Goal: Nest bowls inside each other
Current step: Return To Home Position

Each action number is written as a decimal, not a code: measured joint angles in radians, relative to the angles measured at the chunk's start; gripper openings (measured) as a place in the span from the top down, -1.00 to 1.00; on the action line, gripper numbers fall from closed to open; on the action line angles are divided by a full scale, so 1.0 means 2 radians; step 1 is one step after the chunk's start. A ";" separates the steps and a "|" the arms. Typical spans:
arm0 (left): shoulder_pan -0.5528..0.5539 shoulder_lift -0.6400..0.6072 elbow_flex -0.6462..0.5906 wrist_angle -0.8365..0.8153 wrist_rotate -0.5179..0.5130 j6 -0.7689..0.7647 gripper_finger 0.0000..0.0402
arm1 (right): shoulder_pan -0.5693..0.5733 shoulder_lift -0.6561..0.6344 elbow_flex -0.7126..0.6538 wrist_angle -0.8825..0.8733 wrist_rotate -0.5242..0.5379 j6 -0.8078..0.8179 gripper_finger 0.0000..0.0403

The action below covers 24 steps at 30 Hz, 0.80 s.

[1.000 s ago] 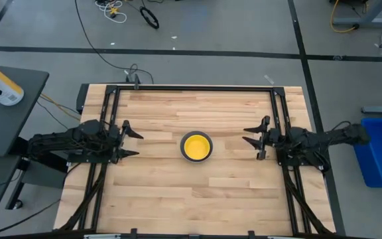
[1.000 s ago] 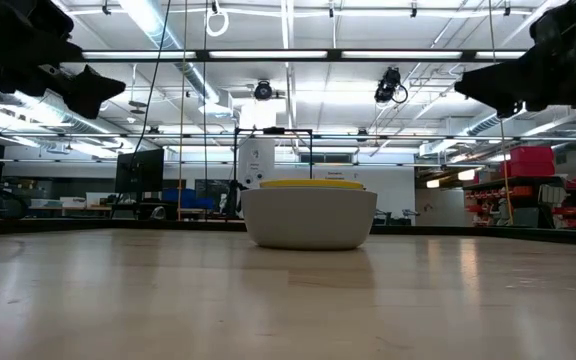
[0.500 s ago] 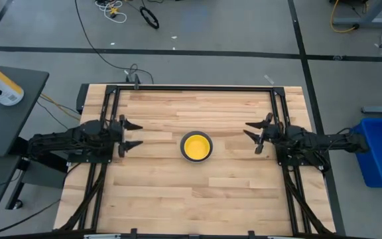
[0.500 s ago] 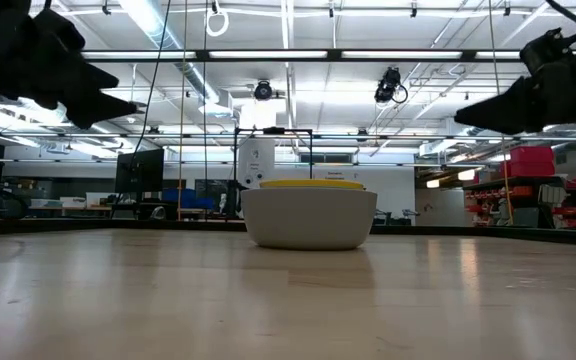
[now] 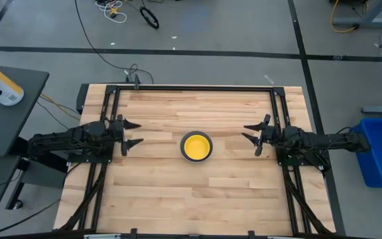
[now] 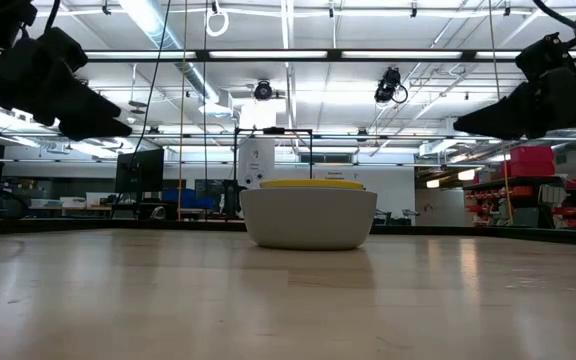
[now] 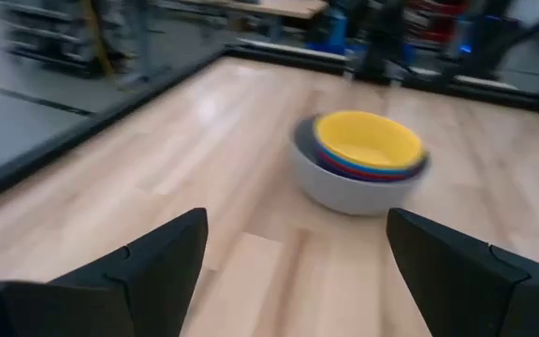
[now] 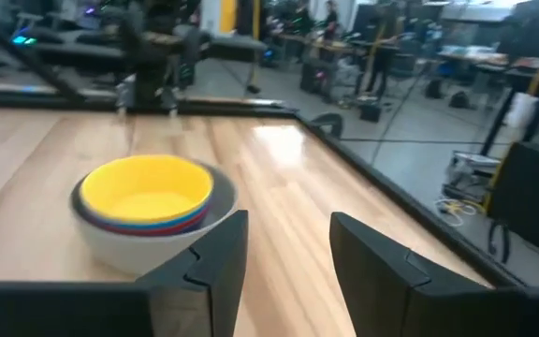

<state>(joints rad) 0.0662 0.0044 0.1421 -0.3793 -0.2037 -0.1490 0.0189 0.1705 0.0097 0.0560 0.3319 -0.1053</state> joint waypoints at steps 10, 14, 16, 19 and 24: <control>0.000 0.000 0.000 0.019 -0.041 0.015 -0.68 | 0.000 0.044 0.000 -0.001 -0.009 -0.026 0.16; 0.000 0.000 0.000 0.033 -0.035 0.015 -0.68 | 0.000 0.055 0.000 0.000 -0.010 0.001 0.18; 0.000 0.000 0.000 0.033 -0.018 0.016 -0.68 | 0.000 0.058 0.000 0.000 -0.010 0.011 0.19; 0.000 0.000 0.000 0.036 0.021 0.019 -0.69 | 0.000 0.061 0.000 0.000 -0.011 0.035 0.20; 0.000 0.000 0.000 0.059 0.060 0.018 -0.68 | 0.000 0.061 0.000 0.000 -0.011 0.062 0.19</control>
<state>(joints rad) 0.0658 0.0036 0.1421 -0.2620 -0.0837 -0.1123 0.0185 0.2932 0.0097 0.0559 0.3103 0.0189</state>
